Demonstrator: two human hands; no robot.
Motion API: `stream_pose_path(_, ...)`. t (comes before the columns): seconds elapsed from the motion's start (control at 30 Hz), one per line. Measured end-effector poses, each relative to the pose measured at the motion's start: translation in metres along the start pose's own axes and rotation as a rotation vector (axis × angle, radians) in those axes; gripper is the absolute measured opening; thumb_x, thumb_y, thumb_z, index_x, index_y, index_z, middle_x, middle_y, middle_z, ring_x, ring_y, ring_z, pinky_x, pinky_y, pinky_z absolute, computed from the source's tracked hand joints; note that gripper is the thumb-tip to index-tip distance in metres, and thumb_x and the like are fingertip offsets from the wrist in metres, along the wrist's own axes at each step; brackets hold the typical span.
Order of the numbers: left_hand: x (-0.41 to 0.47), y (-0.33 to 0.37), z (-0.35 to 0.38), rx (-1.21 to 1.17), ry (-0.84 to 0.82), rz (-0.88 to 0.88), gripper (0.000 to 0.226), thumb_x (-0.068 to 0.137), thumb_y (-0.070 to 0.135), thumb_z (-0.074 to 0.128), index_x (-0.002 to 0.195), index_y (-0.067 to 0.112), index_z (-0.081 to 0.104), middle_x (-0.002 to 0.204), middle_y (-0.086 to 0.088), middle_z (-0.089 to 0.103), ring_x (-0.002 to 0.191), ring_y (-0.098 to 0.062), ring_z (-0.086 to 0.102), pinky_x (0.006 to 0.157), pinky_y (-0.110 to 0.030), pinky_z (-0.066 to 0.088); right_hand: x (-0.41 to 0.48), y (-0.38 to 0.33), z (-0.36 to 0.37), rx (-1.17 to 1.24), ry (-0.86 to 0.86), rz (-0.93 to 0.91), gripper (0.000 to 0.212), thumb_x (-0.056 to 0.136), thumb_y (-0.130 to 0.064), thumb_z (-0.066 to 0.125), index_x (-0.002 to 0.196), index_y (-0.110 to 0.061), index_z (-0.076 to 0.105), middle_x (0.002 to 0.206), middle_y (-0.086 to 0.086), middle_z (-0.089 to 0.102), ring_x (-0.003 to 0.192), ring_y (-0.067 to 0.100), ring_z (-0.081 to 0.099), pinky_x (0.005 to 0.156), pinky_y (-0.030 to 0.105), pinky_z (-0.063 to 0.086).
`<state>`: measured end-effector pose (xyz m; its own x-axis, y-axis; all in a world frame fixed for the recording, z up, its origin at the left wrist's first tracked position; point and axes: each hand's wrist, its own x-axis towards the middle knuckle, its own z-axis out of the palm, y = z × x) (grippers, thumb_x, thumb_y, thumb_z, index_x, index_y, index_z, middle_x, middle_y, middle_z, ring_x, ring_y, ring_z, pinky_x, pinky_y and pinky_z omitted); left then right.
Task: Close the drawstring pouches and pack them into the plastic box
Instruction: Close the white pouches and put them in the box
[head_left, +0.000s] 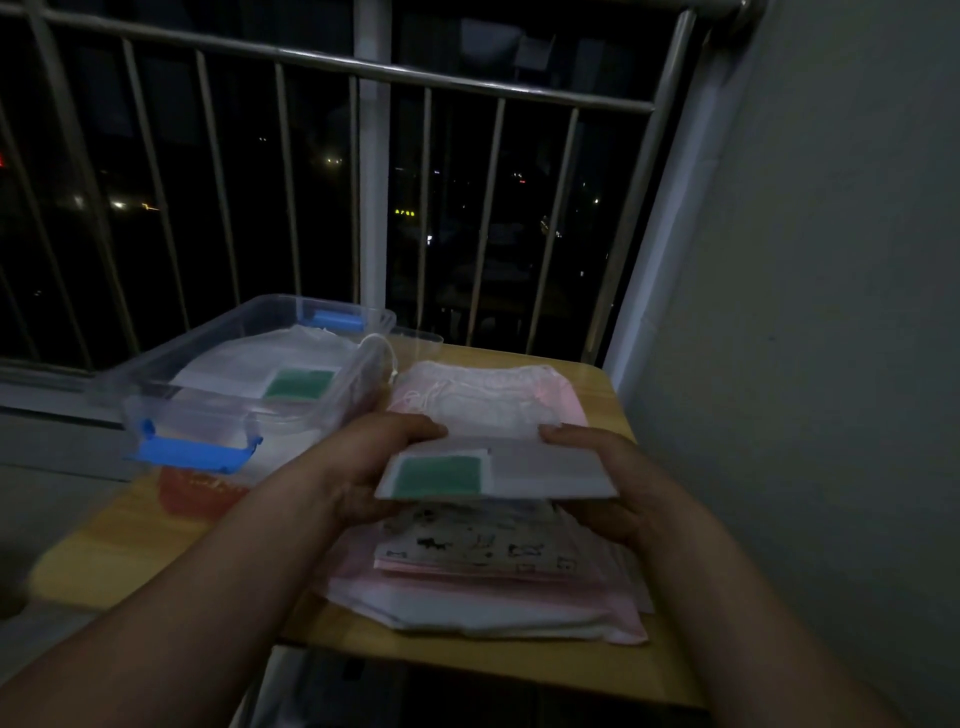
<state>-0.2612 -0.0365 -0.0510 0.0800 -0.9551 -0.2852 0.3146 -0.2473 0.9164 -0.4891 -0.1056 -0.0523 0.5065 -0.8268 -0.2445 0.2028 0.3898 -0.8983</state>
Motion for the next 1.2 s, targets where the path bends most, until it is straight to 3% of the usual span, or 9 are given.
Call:
stream_pose_path(0.1,0.009,-0.008,0.002,0.030,0.039,0.038,0.032,0.100,0.026,0.064,0.121,0.003,0.066,0.101,-0.020,0.077,0.088,-0.033,0.076,0.081,-0.043,0.063,0.002,0.006,-0.004,-0.168,0.027,0.005,0.025,0.096,0.001,0.054,0.117,0.001,0.069,0.098,0.019,0.076,0.082,0.030,0.074,0.074,0.034,0.061)
stream_pose_path(0.23,0.017,-0.021,0.004,0.071,0.097,0.089,0.040,0.090,0.037,0.072,0.117,0.006,0.073,0.107,-0.022,0.076,0.102,-0.043,0.073,0.098,-0.061,0.055,0.007,0.016,-0.003,-0.269,0.045,0.010,0.029,0.101,-0.007,0.056,0.127,0.001,0.067,0.118,0.022,0.074,0.110,0.038,0.071,0.097,0.048,0.057)
stream_pose_path(0.33,0.021,-0.025,0.008,0.091,0.116,0.124,0.027,0.095,0.027,0.070,0.109,0.006,0.076,0.108,-0.022,0.075,0.099,-0.038,0.073,0.099,-0.055,0.056,0.012,0.020,0.001,-0.183,0.100,-0.053,0.032,0.103,-0.024,0.060,0.125,-0.002,0.069,0.118,0.019,0.075,0.113,0.036,0.071,0.106,0.050,0.052)
stream_pose_path(0.5,0.019,-0.020,0.012,0.096,0.115,0.176,0.030,0.092,0.037,0.072,0.112,0.016,0.079,0.109,-0.012,0.078,0.106,-0.036,0.072,0.101,-0.053,0.055,0.017,0.025,0.002,-0.167,0.160,-0.141,0.028,0.101,-0.021,0.063,0.116,0.000,0.074,0.115,0.020,0.076,0.112,0.038,0.071,0.107,0.051,0.051)
stream_pose_path(0.7,0.020,-0.020,0.013,0.107,0.165,0.278,0.018,0.098,0.023,0.065,0.098,0.020,0.083,0.103,0.000,0.079,0.105,-0.025,0.072,0.101,-0.044,0.055,0.014,0.022,0.008,-0.181,0.182,-0.193,0.023,0.101,-0.012,0.059,0.113,-0.006,0.078,0.116,0.011,0.077,0.107,0.027,0.074,0.090,0.037,0.059)
stream_pose_path(0.87,0.016,-0.014,0.017,-0.185,0.084,0.121,0.018,0.095,0.025,0.068,0.104,0.016,0.080,0.104,-0.015,0.078,0.084,-0.030,0.075,0.070,-0.041,0.062,0.007,0.014,0.017,0.114,0.139,-0.060,0.018,0.097,-0.021,0.063,0.107,-0.014,0.077,0.109,0.013,0.078,0.092,0.031,0.075,0.079,0.043,0.059)
stream_pose_path(0.97,0.016,-0.013,0.016,-0.315,0.056,0.077,0.021,0.098,0.022,0.063,0.084,0.014,0.077,0.086,-0.011,0.077,0.066,-0.024,0.075,0.054,-0.034,0.060,0.004,0.011,0.018,0.220,0.119,-0.041,0.021,0.103,-0.025,0.055,0.091,-0.017,0.070,0.087,0.008,0.076,0.075,0.027,0.073,0.075,0.041,0.055)
stream_pose_path(1.1,0.020,-0.011,0.010,-0.464,0.030,0.039,0.027,0.106,0.025,0.052,0.083,0.015,0.064,0.104,-0.008,0.079,0.088,-0.020,0.075,0.075,-0.038,0.055,0.004,0.010,0.017,0.323,0.130,-0.031,0.032,0.105,-0.022,0.048,0.075,-0.015,0.057,0.089,0.006,0.072,0.077,0.022,0.069,0.075,0.039,0.053)
stream_pose_path(1.2,0.019,-0.009,0.009,-0.512,0.017,0.051,0.030,0.107,0.021,0.047,0.080,0.014,0.057,0.112,-0.011,0.077,0.095,-0.023,0.076,0.081,-0.041,0.055,0.004,0.011,0.016,0.358,0.166,-0.041,0.033,0.102,-0.018,0.048,0.069,-0.014,0.052,0.081,0.006,0.072,0.077,0.026,0.072,0.075,0.042,0.052)
